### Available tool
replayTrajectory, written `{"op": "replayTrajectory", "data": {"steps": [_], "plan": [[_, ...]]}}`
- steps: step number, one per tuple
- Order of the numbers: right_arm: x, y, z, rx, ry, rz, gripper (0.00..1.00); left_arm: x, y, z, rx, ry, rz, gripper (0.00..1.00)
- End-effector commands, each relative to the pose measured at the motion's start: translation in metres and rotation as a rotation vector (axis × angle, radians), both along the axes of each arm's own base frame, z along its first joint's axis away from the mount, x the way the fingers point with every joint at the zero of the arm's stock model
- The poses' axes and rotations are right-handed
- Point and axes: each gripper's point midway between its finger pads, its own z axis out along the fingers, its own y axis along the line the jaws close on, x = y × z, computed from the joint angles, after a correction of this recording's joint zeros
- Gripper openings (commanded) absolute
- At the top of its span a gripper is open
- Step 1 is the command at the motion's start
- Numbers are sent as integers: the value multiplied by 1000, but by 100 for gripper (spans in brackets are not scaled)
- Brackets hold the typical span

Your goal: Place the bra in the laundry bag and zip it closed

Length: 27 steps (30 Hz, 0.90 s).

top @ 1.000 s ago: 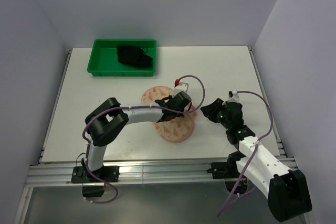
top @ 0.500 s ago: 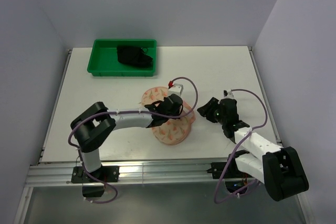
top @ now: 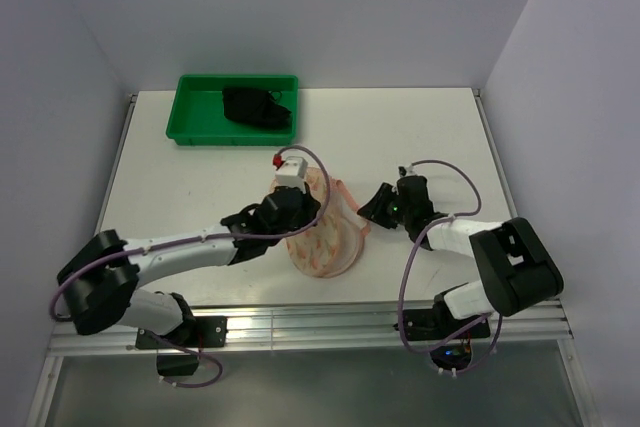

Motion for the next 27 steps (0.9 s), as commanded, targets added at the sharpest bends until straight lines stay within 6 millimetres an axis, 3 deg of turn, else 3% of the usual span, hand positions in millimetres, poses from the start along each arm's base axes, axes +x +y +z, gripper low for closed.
{"op": "replayTrajectory", "data": {"steps": [1, 2, 3, 5, 6, 8, 10, 11, 14, 16, 17, 19, 21, 23, 25, 27], "plan": [[3, 22, 11, 67, -39, 44, 24, 9, 30, 33, -105, -59, 128, 0], [3, 23, 12, 71, -40, 42, 16, 7, 41, 26, -90, -52, 154, 0], [4, 22, 12, 70, -42, 35, 9, 6, 53, 38, -113, -71, 183, 0], [6, 19, 16, 62, -63, 18, 0, 5, 82, 32, -78, -69, 284, 0], [5, 18, 17, 61, -69, 16, 0, 2, 99, 34, -86, -75, 328, 0], [3, 16, 21, 54, -85, 11, 0, -6, 136, 15, -26, -42, 447, 0], [0, 15, 21, 52, -88, 12, 0, -13, 159, 19, -79, -31, 536, 0], [-1, 16, 23, 53, -95, 16, 0, -20, 180, 6, -20, -18, 589, 0], [-6, 28, 23, 45, -93, 56, 0, -34, 211, 3, -52, 7, 702, 0], [-6, 45, 29, 45, -101, 95, 0, -38, 218, 12, -116, 4, 734, 19], [-7, 50, 26, 43, -90, 106, 0, -40, 223, 17, -117, 1, 743, 44], [-5, 65, 30, 48, -93, 129, 0, -40, 232, 38, -166, -39, 767, 70], [-2, 73, 35, 51, -100, 140, 0, -41, 240, 66, -208, -93, 774, 78], [0, 78, 36, 44, -95, 153, 0, -40, 241, 85, -229, -132, 761, 78], [2, 82, 40, 30, -100, 157, 0, -39, 239, 95, -223, -154, 734, 77], [1, 82, 40, 27, -95, 153, 0, -35, 228, 91, -167, -162, 676, 76]]}}
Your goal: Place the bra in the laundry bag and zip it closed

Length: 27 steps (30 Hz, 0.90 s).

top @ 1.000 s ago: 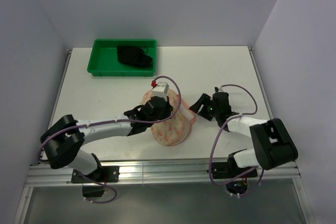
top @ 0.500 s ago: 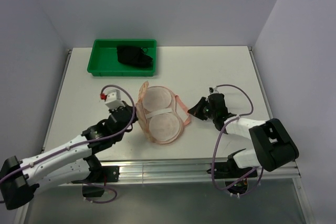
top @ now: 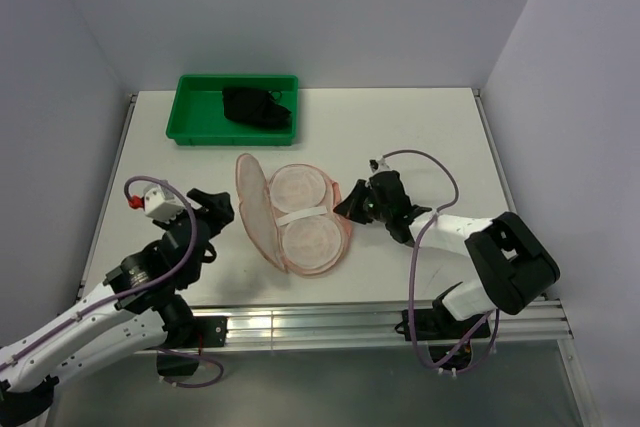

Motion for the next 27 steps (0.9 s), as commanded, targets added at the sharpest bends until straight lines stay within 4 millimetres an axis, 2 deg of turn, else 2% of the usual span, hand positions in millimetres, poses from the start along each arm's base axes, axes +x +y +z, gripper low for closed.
{"op": "replayTrajectory", "data": {"steps": [1, 2, 3, 5, 7, 9, 11, 12, 13, 15, 16, 20, 21, 24, 27], "plan": [[9, 5, 10, -8, -28, -18, 0, 7, -15, 12, 60, -21, -69, 75], [8, 8, 10, -8, -26, -11, 0, 8, -21, 6, 70, 3, -83, 75], [6, 9, 9, -9, -18, -9, 0, 12, -27, -8, 112, 52, -87, 75], [3, 9, 10, -6, -22, -17, 0, 13, -25, -32, 195, 132, -68, 79], [1, 4, 9, -16, -27, -26, 0, 14, -19, -44, 208, 182, -53, 83], [0, -2, 4, -51, -28, -34, 0, 15, -24, -54, 195, 203, -111, 81], [-1, -4, 4, -59, -32, -37, 0, 16, -32, -62, 134, 208, -170, 70], [-3, -5, 3, -58, -31, -36, 0, 22, -26, -62, 123, 205, -159, 63], [-3, -6, 3, -55, -32, -39, 0, 25, -27, -63, 110, 198, -172, 48], [-6, -7, 0, -55, -26, -40, 0, 33, -18, -75, 100, 217, -149, 33], [-6, -8, 0, -60, -32, -42, 0, 33, -11, -88, 111, 246, -135, 23], [-8, -16, -8, -86, -27, -60, 0, 45, 7, -120, 94, 309, -61, 17], [-10, -15, -10, -88, -25, -54, 0, 53, 8, -117, 77, 274, -44, 17], [-12, -16, -13, -88, -18, -49, 0, 59, 25, -130, 92, 291, 27, 19], [-14, -19, -14, -108, -22, -43, 0, 65, 56, -139, 109, 307, 157, 21]]}}
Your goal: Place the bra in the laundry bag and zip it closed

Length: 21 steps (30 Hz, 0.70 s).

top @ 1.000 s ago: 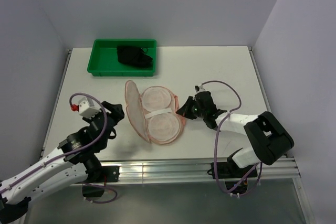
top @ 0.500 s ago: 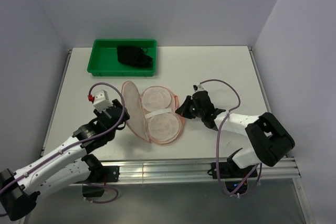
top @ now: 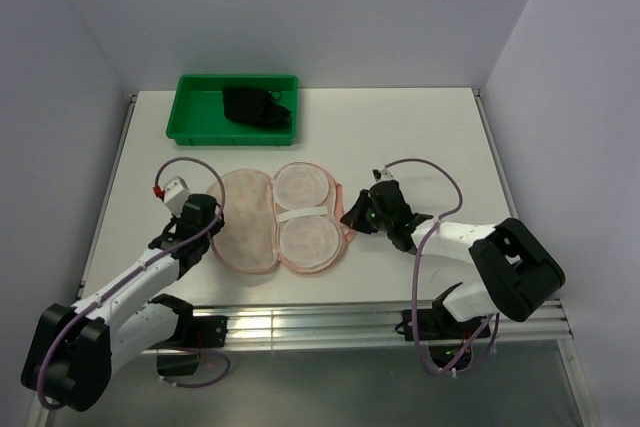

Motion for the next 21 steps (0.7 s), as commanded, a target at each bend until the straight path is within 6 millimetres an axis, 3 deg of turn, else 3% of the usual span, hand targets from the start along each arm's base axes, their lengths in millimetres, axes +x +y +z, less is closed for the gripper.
{"op": "replayTrajectory", "data": {"steps": [1, 4, 5, 8, 10, 15, 17, 18, 20, 21], "plan": [[1, -4, 8, -18, -54, 5, 0, 25, 16, 15, -32, -107, 78, 36], [-6, -1, 10, -3, -55, 43, 0, 31, 30, 24, -41, -119, 127, 73], [-8, 1, 9, 4, -51, 56, 0, 33, 36, 33, -53, -150, 152, 75], [-11, 9, 14, 24, -50, 93, 0, 34, 47, 58, -103, -256, 214, 76], [-15, 21, 14, 35, -42, 135, 0, 34, 44, 68, -134, -289, 200, 76], [-13, 54, 21, 77, -48, 180, 0, 26, -1, 71, -264, -249, -15, 69], [-12, 74, 33, 127, -50, 215, 0, 24, -10, 72, -265, -246, -53, 64], [-13, 81, 28, 123, -37, 224, 0, 27, -9, 76, -257, -259, -51, 61], [-12, 97, 38, 140, -46, 249, 0, 39, -13, 86, -252, -272, -59, 56], [-12, 100, 36, 136, -41, 251, 0, 48, -19, 102, -269, -298, -82, 52]]}}
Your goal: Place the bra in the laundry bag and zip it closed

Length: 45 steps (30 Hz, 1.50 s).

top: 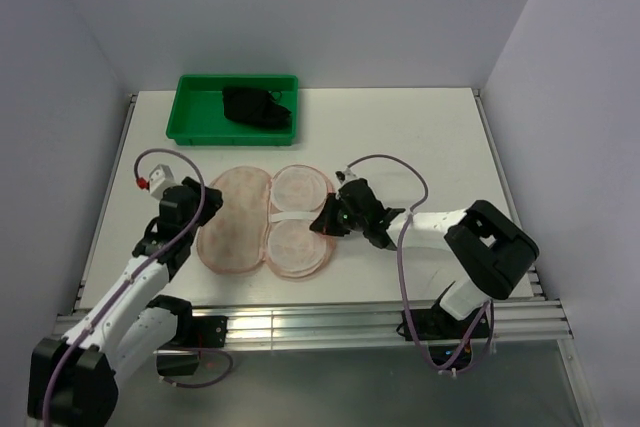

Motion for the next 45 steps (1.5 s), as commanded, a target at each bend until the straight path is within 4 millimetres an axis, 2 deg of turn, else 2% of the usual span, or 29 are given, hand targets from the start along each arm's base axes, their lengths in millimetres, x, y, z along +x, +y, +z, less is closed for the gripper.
{"op": "replayTrajectory", "data": {"steps": [1, 2, 3, 4, 5, 6, 7, 8, 9, 10, 11, 14, 15, 16, 17, 18, 19, 20, 21, 22, 23, 25, 26, 27, 28, 30, 31, 38, 45], "plan": [[13, 31, 32, 87, -62, 23, 0, 37, -26, 48, -48, -114, -89, 52], [18, 29, 33, 76, -75, 5, 0, 45, -33, 55, -77, -129, -103, 51], [19, 25, 33, 58, -78, -5, 6, 56, -41, 73, -101, -166, -122, 49], [21, 22, 33, 40, -86, -14, 12, 68, -50, 76, -117, -182, -147, 49], [24, 14, 33, 7, -104, -22, 31, 74, -58, 83, -118, -200, -158, 49], [25, 10, 32, -7, -106, -24, 42, 82, -62, 88, -111, -210, -160, 48], [27, 7, 33, -16, -109, -25, 53, 94, -67, 112, -114, -255, -168, 46], [28, 0, 31, -32, -117, -24, 62, 106, -76, 106, -100, -230, -200, 45], [27, -4, 34, -43, -123, -27, 76, 119, -83, 132, -95, -278, -216, 43], [27, -7, 36, -52, -132, -26, 78, 128, -85, 137, -73, -284, -222, 42], [28, -11, 36, -69, -149, -17, 79, 142, -85, 121, -17, -235, -214, 43], [28, -24, 45, -100, -185, -27, 79, 185, -84, 121, 125, -200, -200, 46], [26, -31, 53, -106, -212, -36, 79, 220, -86, 102, 254, -114, -221, 52], [25, -31, 58, -98, -222, -37, 79, 221, -84, 102, 260, -113, -208, 52], [25, -32, 61, -97, -231, -42, 79, 236, -88, 119, 296, -118, -226, 56], [25, -34, 63, -95, -239, -47, 78, 252, -92, 83, 374, -44, -272, 57], [23, -36, 68, -88, -251, -49, 77, 261, -93, 73, 406, -18, -285, 57], [23, -37, 71, -84, -257, -51, 76, 274, -93, 84, 436, -33, -279, 61], [21, -38, 72, -80, -260, -50, 75, 284, -93, 57, 487, 14, -298, 63], [20, -37, 78, -66, -273, -47, 74, 290, -91, 49, 509, 29, -299, 65], [19, -38, 80, -60, -279, -44, 74, 299, -92, 58, 532, 8, -296, 70], [16, -38, 84, -51, -289, -33, 74, 311, -91, 39, 590, 37, -314, 74], [15, -38, 85, -47, -292, -29, 74, 319, -89, 48, 610, 18, -298, 76], [14, -39, 85, -47, -294, -30, 74, 324, -87, 36, 642, 37, -306, 77], [14, -39, 85, -45, -297, -28, 73, 332, -87, 45, 652, 18, -297, 77], [11, -40, 82, -46, -292, -24, 73, 339, -86, 28, 681, 43, -319, 77], [11, -40, 82, -43, -292, -22, 73, 345, -86, 34, 687, 30, -312, 77], [14, -39, 84, -44, -297, -33, 73, 355, -91, -7, 704, 84, -362, 73], [18, -36, 94, -40, -312, -28, 72, 365, -83, -17, 687, 89, -366, 61]]}}
